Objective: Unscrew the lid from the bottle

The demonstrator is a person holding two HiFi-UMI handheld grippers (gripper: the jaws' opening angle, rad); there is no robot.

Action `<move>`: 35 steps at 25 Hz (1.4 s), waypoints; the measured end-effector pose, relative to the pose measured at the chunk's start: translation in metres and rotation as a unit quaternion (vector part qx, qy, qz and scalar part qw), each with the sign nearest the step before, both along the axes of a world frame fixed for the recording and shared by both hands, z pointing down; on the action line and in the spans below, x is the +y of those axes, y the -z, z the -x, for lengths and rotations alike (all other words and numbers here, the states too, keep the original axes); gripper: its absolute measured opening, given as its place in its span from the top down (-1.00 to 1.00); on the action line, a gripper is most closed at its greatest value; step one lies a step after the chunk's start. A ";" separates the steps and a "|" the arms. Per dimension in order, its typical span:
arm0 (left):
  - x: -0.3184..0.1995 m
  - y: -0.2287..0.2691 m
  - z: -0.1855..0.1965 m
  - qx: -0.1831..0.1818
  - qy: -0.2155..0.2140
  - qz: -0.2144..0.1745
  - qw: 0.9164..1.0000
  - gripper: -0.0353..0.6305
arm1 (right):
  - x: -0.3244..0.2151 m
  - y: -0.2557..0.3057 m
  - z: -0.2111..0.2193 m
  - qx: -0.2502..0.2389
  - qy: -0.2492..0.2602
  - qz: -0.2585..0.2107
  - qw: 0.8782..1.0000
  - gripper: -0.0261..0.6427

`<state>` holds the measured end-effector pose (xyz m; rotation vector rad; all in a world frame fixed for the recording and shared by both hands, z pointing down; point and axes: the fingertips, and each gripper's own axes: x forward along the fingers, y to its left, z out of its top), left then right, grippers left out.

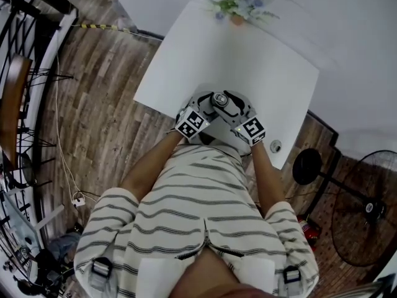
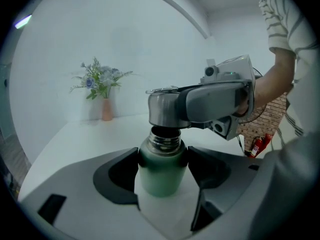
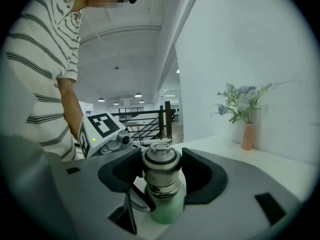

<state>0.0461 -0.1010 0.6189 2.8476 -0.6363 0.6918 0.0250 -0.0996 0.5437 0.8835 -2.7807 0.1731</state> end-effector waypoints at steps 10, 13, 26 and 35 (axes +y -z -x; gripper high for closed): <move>0.004 0.017 0.011 0.026 0.024 -0.008 0.999 0.01 | 0.003 0.020 -0.019 -0.037 -0.062 0.010 0.997 0.14; 0.005 0.027 0.014 0.035 0.035 -0.011 0.999 0.04 | 0.001 0.027 -0.028 -0.053 -0.086 0.015 0.995 0.14; 0.010 0.100 0.018 0.079 0.103 -0.051 0.990 0.43 | 0.011 0.070 -0.060 -0.084 -0.183 0.022 0.979 0.14; 0.018 0.157 0.019 0.103 0.171 -0.079 0.977 0.77 | 0.026 0.120 -0.084 -0.106 -0.217 -0.001 0.970 0.14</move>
